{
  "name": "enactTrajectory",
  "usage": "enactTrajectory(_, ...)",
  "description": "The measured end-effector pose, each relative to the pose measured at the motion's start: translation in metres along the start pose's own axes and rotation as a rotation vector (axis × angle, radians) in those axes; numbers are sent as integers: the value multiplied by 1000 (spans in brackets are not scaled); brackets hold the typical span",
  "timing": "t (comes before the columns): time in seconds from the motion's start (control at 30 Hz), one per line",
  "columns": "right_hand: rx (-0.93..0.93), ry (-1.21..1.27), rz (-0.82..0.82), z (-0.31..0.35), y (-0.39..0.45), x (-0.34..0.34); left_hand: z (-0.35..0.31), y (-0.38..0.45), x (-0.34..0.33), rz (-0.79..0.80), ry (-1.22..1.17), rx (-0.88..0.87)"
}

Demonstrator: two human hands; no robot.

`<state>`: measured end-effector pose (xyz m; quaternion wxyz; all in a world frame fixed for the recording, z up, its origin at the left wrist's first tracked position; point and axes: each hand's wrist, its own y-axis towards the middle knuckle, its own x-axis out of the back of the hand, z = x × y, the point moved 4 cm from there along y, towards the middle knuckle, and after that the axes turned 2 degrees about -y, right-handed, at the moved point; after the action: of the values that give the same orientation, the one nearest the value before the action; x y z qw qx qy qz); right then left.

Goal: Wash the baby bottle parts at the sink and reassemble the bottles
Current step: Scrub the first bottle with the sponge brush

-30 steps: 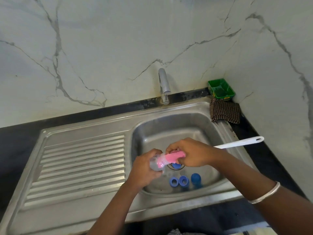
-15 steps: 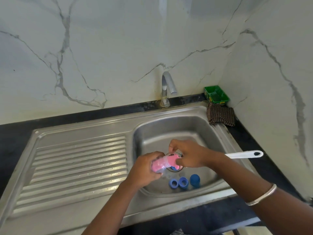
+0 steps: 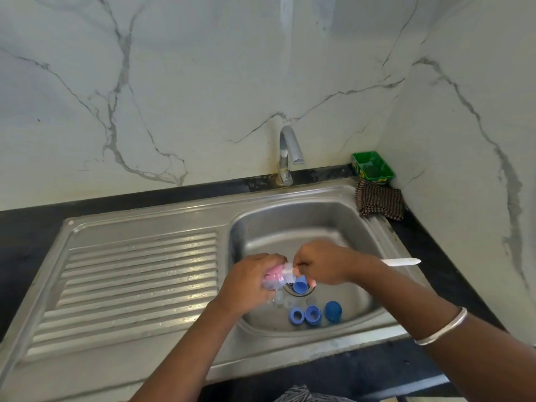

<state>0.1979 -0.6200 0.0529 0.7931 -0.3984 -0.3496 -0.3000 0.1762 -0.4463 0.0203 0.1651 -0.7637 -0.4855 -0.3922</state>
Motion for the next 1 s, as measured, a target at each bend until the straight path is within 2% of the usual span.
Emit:
enactTrajectory(0.13, 28, -19, -87, 8, -1, -7, 3, -5, 7, 23, 35, 22)
enactTrajectory(0.27, 185, -375, -216, 19, -20, 4, 12, -11, 15, 115, -174, 233)
enactTrajectory(0.33, 218, -467, -258, 20, -26, 15, 13, -9, 15, 178, -263, 313)
enactTrajectory(0.43, 256, -544, -246, 20, -33, 29, 11, -7, 21, 311, -346, 350)
enactTrajectory(0.5, 264, -590, -209, 14, -41, 36, 13, -7, 29, 347, -389, 361)
enactTrajectory(0.63, 273, -656, -231, 6, -45, 38, 9, -9, 36, 310, -343, 344)
enactTrajectory(0.77, 191, -656, -200, 10, -32, 29, -4, -7, 32, 116, -69, 212)
enactTrajectory(0.87, 90, -469, -205, 16, -27, 16, -12, -7, 28, 28, 192, 81)
enactTrajectory(0.93, 22, -111, -149, 19, -25, 4, -15, -9, 30, -65, 316, -15)
enactTrajectory(1.0, -95, 367, -64, 14, -25, -4, -14, -13, 36, -168, 447, -97)
